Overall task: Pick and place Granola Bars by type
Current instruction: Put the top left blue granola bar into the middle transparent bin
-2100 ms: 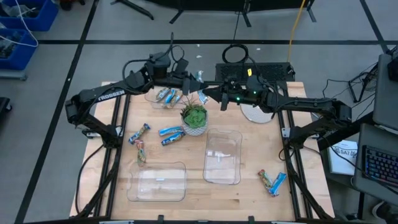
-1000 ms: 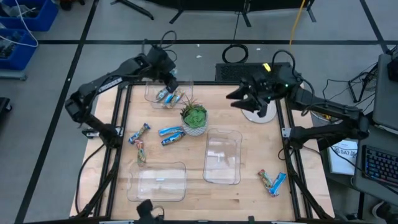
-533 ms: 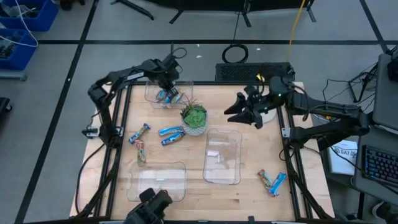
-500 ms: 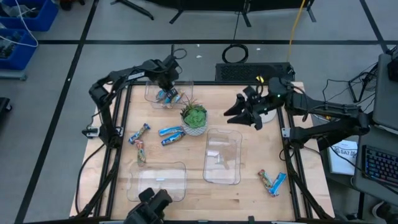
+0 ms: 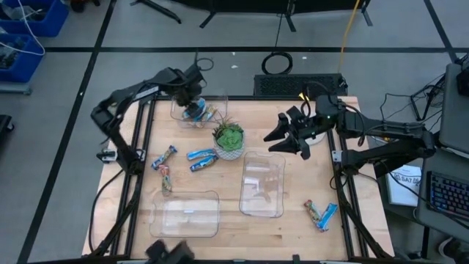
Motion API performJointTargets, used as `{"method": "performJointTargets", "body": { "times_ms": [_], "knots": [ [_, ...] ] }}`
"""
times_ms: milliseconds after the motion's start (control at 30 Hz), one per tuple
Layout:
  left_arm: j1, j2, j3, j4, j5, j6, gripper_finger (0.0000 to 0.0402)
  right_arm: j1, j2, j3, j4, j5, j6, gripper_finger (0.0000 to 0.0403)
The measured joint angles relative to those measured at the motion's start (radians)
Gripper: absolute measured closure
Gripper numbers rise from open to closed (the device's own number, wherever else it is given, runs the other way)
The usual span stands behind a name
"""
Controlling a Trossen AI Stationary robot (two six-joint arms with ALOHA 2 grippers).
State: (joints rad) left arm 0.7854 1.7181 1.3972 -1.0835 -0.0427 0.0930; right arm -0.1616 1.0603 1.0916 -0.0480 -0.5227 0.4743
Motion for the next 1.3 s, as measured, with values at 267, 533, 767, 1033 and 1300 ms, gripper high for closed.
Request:
{"method": "performJointTargets", "body": {
  "times_ms": [267, 533, 767, 1033, 1300],
  "knots": [
    [-0.175, -0.183, 0.000, -0.400, -0.036, -0.375, 0.0135, 0.000, 0.000, 0.000, -0.104, -0.031, -0.082, 0.0191],
    [-0.356, -0.313, -0.138, -0.486, 0.004, -0.608, 0.0150, 0.000, 0.000, 0.000, -0.167, -0.086, -0.123, 0.0191],
    [-0.422, -0.338, -0.361, -0.461, 0.009, -0.739, 0.0157, 0.000, 0.000, 0.000, -0.167, -0.136, -0.120, 0.0191],
    [-0.456, -0.339, -0.576, -0.280, 0.043, -0.766, 0.0155, 0.022, 0.000, 0.000, -0.166, -0.137, -0.107, 0.0191],
    [-0.447, -0.339, -0.694, -0.068, 0.127, -0.681, 0.0156, 0.053, 0.000, 0.000, -0.151, -0.135, -0.093, 0.0191]
  ]
}}
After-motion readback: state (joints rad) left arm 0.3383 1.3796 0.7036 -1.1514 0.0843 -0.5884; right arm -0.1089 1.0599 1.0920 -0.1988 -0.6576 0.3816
